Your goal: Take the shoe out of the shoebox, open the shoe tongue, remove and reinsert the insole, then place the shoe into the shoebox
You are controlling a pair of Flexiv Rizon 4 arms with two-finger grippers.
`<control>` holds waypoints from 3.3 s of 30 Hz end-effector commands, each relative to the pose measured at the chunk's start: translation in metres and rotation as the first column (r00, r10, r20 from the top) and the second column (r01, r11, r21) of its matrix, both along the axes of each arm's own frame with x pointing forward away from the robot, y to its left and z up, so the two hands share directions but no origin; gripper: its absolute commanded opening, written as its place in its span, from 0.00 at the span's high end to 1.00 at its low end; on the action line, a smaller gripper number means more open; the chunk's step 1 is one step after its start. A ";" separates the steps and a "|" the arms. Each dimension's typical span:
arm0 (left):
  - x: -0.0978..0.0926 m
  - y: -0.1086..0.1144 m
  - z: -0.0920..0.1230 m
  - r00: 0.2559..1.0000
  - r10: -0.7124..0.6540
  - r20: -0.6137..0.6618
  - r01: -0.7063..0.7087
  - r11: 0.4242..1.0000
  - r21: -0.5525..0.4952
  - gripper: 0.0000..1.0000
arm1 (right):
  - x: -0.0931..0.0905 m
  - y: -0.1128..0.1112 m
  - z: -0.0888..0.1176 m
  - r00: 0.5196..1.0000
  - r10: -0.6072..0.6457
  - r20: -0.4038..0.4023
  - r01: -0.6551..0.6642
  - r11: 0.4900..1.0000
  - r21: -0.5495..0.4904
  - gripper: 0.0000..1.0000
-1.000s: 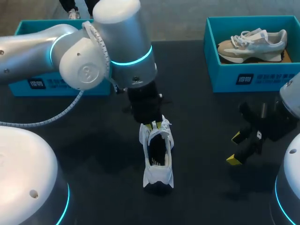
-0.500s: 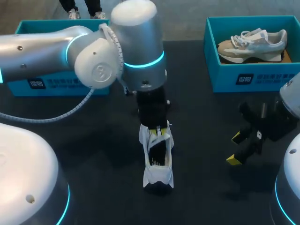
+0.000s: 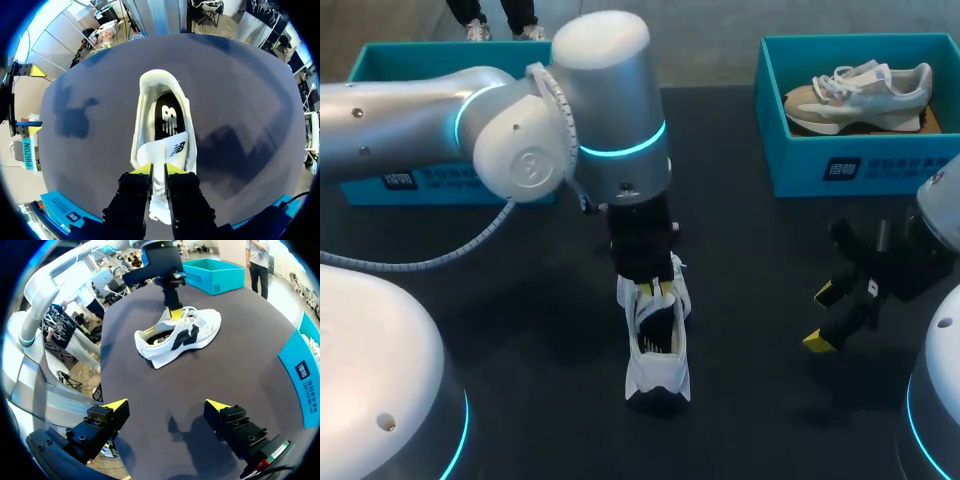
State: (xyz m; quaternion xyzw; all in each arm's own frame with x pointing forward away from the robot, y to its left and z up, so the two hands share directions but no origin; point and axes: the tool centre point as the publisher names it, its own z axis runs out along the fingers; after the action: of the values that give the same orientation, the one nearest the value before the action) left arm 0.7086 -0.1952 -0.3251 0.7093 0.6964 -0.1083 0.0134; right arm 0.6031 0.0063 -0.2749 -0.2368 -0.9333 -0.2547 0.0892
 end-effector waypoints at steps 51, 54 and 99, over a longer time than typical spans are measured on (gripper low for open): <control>-0.054 0.036 0.064 0.928 0.357 -0.111 -0.351 0.934 0.071 0.00 | -0.002 0.000 0.000 1.000 -0.002 0.002 0.002 1.000 0.000 0.00; -0.066 0.036 0.064 0.905 0.396 -0.158 -0.386 0.918 0.088 0.00 | -0.002 0.000 0.000 1.000 -0.002 0.002 0.002 1.000 0.000 0.00; -0.138 0.030 0.043 0.105 0.994 -0.011 -0.935 0.102 0.341 0.00 | -0.002 0.000 0.000 1.000 -0.002 0.002 0.002 1.000 0.000 0.00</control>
State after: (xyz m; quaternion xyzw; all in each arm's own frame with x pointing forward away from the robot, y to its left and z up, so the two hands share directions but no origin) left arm 0.5723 -0.1673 -0.2795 0.1593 0.9807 -0.0750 -0.0853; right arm 0.6031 0.0063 -0.2749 -0.2368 -0.9333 -0.2548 0.0892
